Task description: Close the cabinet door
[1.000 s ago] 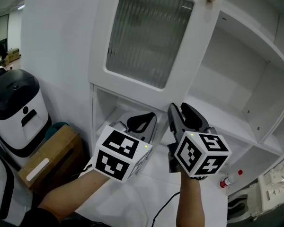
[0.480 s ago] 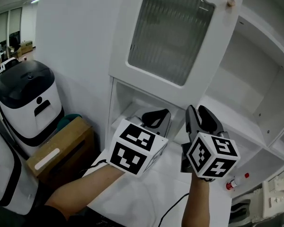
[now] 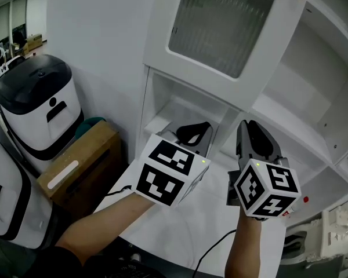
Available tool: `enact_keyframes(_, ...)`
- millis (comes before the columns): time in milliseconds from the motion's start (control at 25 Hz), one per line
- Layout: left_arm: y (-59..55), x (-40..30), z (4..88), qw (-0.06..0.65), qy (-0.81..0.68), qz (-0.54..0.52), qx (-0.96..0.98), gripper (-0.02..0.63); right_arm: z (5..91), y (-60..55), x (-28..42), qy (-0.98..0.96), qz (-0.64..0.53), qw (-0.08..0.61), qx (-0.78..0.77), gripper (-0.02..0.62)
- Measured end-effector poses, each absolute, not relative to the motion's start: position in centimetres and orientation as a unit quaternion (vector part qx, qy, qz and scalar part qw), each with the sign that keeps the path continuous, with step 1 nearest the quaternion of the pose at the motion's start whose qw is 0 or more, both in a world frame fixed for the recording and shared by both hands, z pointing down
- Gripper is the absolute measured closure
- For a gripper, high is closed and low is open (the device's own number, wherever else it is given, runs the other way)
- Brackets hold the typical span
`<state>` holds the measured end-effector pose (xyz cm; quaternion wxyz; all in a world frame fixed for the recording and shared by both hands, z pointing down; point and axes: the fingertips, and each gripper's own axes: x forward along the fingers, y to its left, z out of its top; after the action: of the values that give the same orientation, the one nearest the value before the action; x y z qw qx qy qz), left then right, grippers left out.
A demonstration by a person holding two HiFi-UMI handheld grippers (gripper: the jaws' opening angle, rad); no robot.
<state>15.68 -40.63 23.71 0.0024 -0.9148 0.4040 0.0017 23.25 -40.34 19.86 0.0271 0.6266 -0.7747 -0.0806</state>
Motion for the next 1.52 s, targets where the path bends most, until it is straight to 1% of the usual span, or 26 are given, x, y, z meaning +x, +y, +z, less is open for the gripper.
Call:
enact_keyframes(160, -39.6, 14.6, 24.2, 0.005, 0.408, -0.003, -0.913, 0.594, 20.9, -39.3, 21.8, -0.779, -0.075, 0.034, 0.621, 0.534)
enact_keyframes(400, -38.1, 13.1, 24.4, 0.009, 0.401, -0.009, -0.916, 0.595, 22.1, -37.5, 19.0, -0.782, -0.065, 0.042, 0.619, 0.548)
enact_keyframes(680, -36.3, 10.8, 24.5, 0.009, 0.384, -0.009, -0.923, 0.594, 23.0, -35.5, 15.5, -0.778, -0.059, 0.048, 0.624, 0.557)
enact_keyframes(920, -35.2, 7.3, 24.5, 0.009, 0.375, -0.009, -0.927, 0.594, 23.9, -34.1, 11.6, -0.775, -0.046, 0.050, 0.628, 0.563)
enact_keyframes(1240, -33.5, 3.0, 24.3, 0.016, 0.362, -0.003, -0.932, 0.594, 24.1, -32.1, 6.7, -0.770, -0.051, 0.043, 0.634, 0.574)
enact_keyframes(1520, -32.3, 0.7, 24.7, 0.017, 0.345, -0.007, -0.939, 0.594, 24.3, -30.6, 4.0, -0.762, -0.044, 0.037, 0.645, 0.574)
